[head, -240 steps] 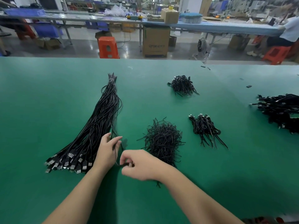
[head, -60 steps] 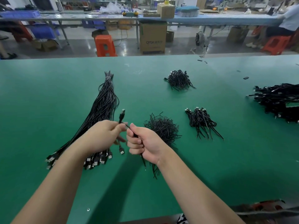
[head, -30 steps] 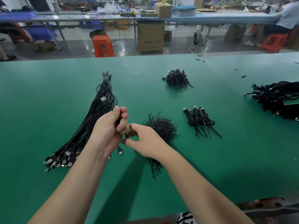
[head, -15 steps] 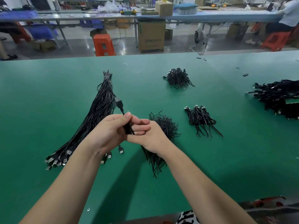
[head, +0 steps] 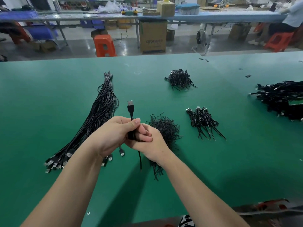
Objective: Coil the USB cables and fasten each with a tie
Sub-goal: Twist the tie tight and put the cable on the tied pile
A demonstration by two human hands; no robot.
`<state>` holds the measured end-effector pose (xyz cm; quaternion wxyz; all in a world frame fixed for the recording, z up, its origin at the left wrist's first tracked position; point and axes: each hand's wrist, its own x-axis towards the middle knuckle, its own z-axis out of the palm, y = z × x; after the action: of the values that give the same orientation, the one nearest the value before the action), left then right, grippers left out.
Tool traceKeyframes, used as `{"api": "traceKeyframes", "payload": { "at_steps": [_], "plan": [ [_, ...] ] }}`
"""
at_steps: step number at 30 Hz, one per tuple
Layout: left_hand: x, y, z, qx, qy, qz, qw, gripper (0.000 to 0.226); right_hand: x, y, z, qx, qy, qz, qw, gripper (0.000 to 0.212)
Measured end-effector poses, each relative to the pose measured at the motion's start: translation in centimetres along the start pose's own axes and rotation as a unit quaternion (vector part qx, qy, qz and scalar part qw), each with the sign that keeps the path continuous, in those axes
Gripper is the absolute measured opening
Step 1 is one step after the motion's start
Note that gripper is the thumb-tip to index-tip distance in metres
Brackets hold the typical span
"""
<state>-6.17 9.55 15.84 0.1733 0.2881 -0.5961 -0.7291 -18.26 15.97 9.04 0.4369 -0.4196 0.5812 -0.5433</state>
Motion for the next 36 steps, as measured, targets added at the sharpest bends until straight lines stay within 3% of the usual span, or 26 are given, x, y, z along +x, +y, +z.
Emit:
{"api": "traceKeyframes", "payload": {
  "at_steps": [8,12,15,19,24,28,32,36],
  "plan": [
    [0.0,-0.5,0.5,0.014,0.072,0.000,0.997,0.046,0.4,0.7,-0.1,0.000,-0.031,0.018,0.999,0.030],
    [-0.1,-1.3,-0.4,0.090,0.093,-0.003,0.992,0.043,0.4,1.0,-0.5,-0.120,-0.015,-0.021,0.992,0.027],
    [-0.1,-2.2,-0.7,0.238,0.142,0.009,0.961,0.041,0.5,0.6,-0.4,-0.242,-0.010,-0.057,0.969,0.023],
    [0.0,-2.5,-0.1,0.415,0.224,0.037,0.881,0.038,0.7,-0.2,-0.4,-0.320,0.018,-0.093,0.943,0.031],
    [0.3,-2.8,-0.3,0.393,0.245,0.055,0.885,0.043,0.3,-0.3,0.3,-0.356,-0.008,-0.102,0.929,0.020],
    [0.4,-3.1,-0.2,0.432,0.275,0.057,0.857,0.043,-0.1,0.1,1.4,-0.350,-0.002,-0.086,0.933,0.032],
    [0.2,-3.3,-0.7,0.435,0.281,0.044,0.854,0.047,-0.1,1.1,2.0,-0.373,0.005,-0.069,0.925,0.027],
    [-0.4,-3.4,-0.6,0.448,0.346,0.067,0.821,0.038,-0.3,1.6,2.6,-0.387,0.013,-0.081,0.919,0.022]
  ]
}}
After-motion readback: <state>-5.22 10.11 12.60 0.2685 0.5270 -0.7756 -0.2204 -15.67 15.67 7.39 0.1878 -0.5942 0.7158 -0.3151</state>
